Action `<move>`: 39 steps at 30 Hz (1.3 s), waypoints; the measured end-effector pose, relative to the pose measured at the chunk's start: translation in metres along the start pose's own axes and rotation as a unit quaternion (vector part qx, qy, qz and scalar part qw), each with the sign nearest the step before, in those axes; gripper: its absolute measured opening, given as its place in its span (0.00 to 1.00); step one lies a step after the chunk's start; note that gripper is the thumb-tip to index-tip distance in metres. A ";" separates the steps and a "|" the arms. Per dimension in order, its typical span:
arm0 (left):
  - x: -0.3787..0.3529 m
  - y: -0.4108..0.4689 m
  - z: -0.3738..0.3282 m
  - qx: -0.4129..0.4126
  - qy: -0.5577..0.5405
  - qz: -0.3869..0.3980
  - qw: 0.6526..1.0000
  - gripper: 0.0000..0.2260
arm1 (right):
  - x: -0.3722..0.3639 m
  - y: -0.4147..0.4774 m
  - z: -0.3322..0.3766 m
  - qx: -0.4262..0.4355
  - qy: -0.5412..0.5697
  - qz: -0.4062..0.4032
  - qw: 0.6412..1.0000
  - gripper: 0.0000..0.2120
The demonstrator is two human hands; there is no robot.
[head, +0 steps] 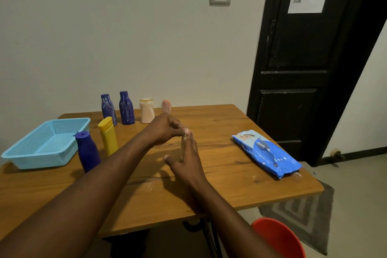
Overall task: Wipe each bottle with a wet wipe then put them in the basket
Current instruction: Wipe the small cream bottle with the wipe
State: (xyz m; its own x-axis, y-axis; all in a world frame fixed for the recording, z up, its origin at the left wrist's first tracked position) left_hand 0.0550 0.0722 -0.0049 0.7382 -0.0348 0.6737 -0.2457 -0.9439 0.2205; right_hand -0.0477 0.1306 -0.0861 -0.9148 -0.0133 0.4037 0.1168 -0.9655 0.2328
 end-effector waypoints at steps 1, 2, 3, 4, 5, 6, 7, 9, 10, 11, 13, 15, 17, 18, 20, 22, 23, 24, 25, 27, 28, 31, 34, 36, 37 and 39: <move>0.000 0.000 0.000 0.001 -0.004 0.002 1.000 0.08 | 0.003 0.004 -0.001 -0.007 0.009 -0.002 1.000 0.49; -0.001 0.000 0.000 0.001 -0.008 0.002 1.000 0.08 | 0.005 0.006 -0.004 -0.016 0.018 -0.004 1.000 0.49; -0.002 -0.001 -0.001 0.001 -0.010 0.000 1.000 0.08 | 0.008 0.007 -0.007 -0.026 0.025 -0.002 0.999 0.48; -0.003 -0.001 -0.002 -0.001 -0.009 -0.005 1.000 0.07 | 0.009 0.007 -0.011 -0.034 0.029 0.002 0.999 0.46; -0.004 -0.001 -0.003 -0.002 -0.009 -0.010 1.000 0.07 | 0.010 0.006 -0.016 -0.040 0.028 0.006 0.999 0.44; -0.004 -0.001 -0.003 -0.002 -0.010 -0.015 1.000 0.07 | 0.009 0.003 -0.019 -0.041 0.023 0.009 0.999 0.43; -0.004 -0.002 -0.002 -0.003 -0.012 -0.018 1.000 0.08 | 0.009 0.000 -0.022 -0.043 0.018 0.010 0.999 0.42; -0.004 -0.003 -0.002 -0.008 -0.012 -0.023 1.000 0.08 | 0.005 -0.009 -0.022 -0.048 0.017 0.001 0.999 0.42; -0.004 -0.003 -0.001 -0.009 -0.012 -0.024 1.000 0.08 | 0.002 -0.014 -0.020 -0.049 0.022 -0.006 0.999 0.43; -0.004 -0.002 -0.001 -0.010 -0.012 -0.024 1.000 0.08 | -0.002 -0.019 -0.017 -0.047 0.027 -0.014 0.998 0.45; -0.005 -0.002 -0.002 -0.014 -0.010 -0.021 1.000 0.07 | -0.006 -0.027 -0.009 -0.029 0.037 -0.024 0.999 0.48; -0.005 -0.002 -0.002 -0.017 -0.010 -0.018 1.000 0.07 | -0.006 -0.026 -0.001 -0.007 0.045 -0.034 0.998 0.49; -0.004 -0.003 -0.002 -0.020 -0.016 -0.023 0.999 0.07 | -0.003 -0.022 0.006 0.005 0.052 -0.040 0.998 0.50; -0.004 -0.004 -0.002 -0.021 -0.017 -0.025 0.999 0.07 | -0.001 -0.018 0.008 0.005 0.057 -0.042 0.997 0.51; -0.005 -0.004 0.000 -0.019 -0.021 -0.021 0.999 0.07 | 0.004 -0.011 0.010 0.004 0.064 -0.041 0.997 0.53; -0.006 -0.005 0.002 -0.014 -0.035 -0.017 0.999 0.08 | 0.011 0.000 0.011 -0.001 0.064 -0.036 0.997 0.55; -0.006 -0.005 0.004 -0.011 -0.043 -0.017 0.999 0.09 | 0.013 0.006 0.011 -0.004 0.062 -0.030 0.998 0.55; -0.006 -0.006 0.004 -0.009 -0.049 -0.019 0.999 0.09 | 0.015 0.011 0.010 -0.007 0.057 -0.025 0.998 0.55; -0.007 -0.005 0.005 -0.008 -0.051 -0.021 0.998 0.09 | 0.017 0.016 0.009 -0.010 0.049 -0.021 0.999 0.55; -0.007 -0.005 0.006 -0.005 -0.053 -0.026 0.998 0.09 | 0.017 0.020 0.006 -0.016 0.034 -0.009 0.999 0.52; -0.008 -0.005 0.006 -0.003 -0.053 -0.027 0.998 0.09 | 0.017 0.020 0.005 -0.018 0.027 -0.005 0.999 0.51; -0.008 -0.005 0.007 0.001 -0.046 -0.031 0.998 0.09 | 0.016 0.017 -0.006 -0.017 0.004 0.000 1.000 0.43; -0.008 -0.005 0.007 0.003 -0.039 -0.039 0.998 0.09 | 0.015 0.011 -0.017 -0.031 -0.027 0.011 0.999 0.38; -0.008 -0.005 0.006 0.001 -0.038 -0.042 0.998 0.09 | 0.016 0.008 -0.022 -0.033 -0.044 0.013 0.998 0.35; -0.008 -0.006 0.006 0.001 -0.039 -0.044 0.998 0.09 | 0.015 0.006 -0.023 -0.036 -0.052 0.014 0.998 0.35; -0.009 -0.006 0.006 0.001 -0.040 -0.049 0.998 0.09 | 0.013 0.002 -0.023 -0.045 -0.058 0.012 0.997 0.37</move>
State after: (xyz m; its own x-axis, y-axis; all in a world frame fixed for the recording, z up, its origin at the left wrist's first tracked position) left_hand 0.0531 0.0766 -0.0167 0.8067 0.0319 0.5901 -0.1680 -0.9450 0.2807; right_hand -0.0685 0.1228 -0.1011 -0.8606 -0.0122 0.5091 0.0986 -0.9848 0.1431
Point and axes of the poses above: each hand's wrist, its own y-axis towards the middle knuckle, its own x-axis out of the back of the hand, z = x × y, the point moved 5 cm from there along y, towards the middle knuckle, and after that the axes turned 2 degrees about -z, right-handed, at the moved point
